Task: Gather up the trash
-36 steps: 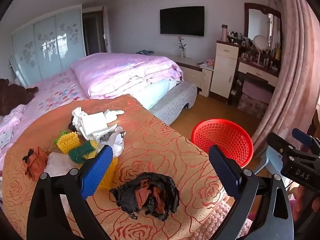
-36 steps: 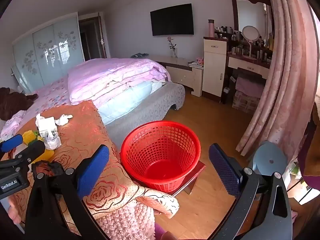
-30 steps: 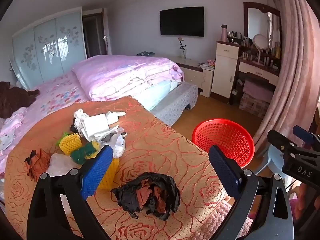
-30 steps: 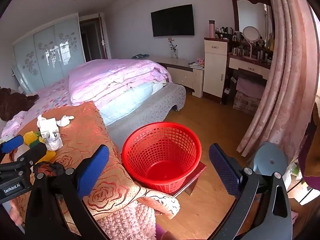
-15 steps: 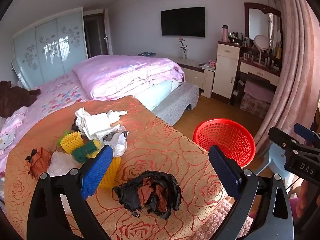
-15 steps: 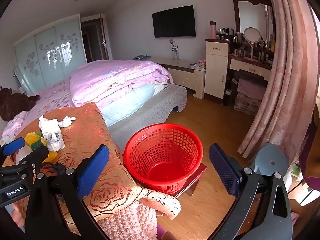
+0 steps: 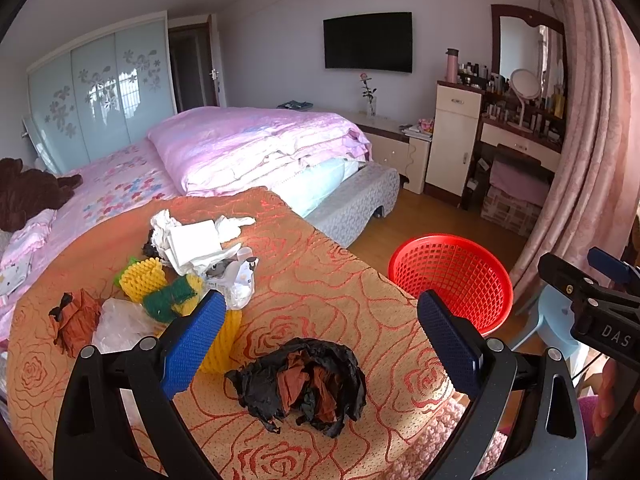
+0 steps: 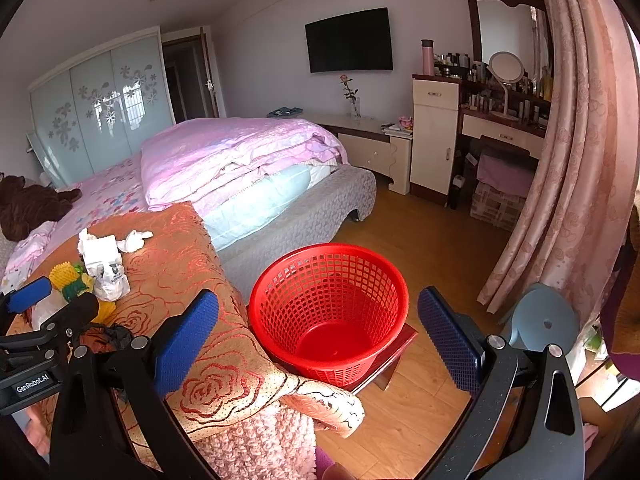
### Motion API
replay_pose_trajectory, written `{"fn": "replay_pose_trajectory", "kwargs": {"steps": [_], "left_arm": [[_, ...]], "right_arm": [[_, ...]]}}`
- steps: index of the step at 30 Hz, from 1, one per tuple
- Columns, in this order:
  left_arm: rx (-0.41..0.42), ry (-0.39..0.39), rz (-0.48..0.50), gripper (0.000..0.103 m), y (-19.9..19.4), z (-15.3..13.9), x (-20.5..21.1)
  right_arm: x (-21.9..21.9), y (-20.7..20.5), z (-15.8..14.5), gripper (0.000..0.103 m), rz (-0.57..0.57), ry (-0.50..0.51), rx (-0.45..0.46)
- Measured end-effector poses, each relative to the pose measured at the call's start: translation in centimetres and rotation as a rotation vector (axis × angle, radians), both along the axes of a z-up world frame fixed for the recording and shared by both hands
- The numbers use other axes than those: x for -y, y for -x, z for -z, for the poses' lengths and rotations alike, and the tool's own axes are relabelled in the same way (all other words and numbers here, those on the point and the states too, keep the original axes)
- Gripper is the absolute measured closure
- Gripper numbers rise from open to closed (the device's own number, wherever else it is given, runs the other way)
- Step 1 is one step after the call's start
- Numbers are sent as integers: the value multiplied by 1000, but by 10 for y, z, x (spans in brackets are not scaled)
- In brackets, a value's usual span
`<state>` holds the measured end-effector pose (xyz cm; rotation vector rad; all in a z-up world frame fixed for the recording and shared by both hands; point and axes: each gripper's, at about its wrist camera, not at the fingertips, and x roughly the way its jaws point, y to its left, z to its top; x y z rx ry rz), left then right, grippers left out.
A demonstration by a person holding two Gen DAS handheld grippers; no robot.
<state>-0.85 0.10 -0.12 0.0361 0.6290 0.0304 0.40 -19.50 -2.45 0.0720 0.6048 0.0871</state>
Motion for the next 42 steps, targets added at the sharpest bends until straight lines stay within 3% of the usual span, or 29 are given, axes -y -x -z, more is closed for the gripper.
{"fn": "replay_pose_trajectory", "kwargs": {"steps": [42], "left_arm": [[-4,3,-16,10,-2,2,-3]], "right_arm": [[-3,-4,8,6,-11,-20,-16]]}}
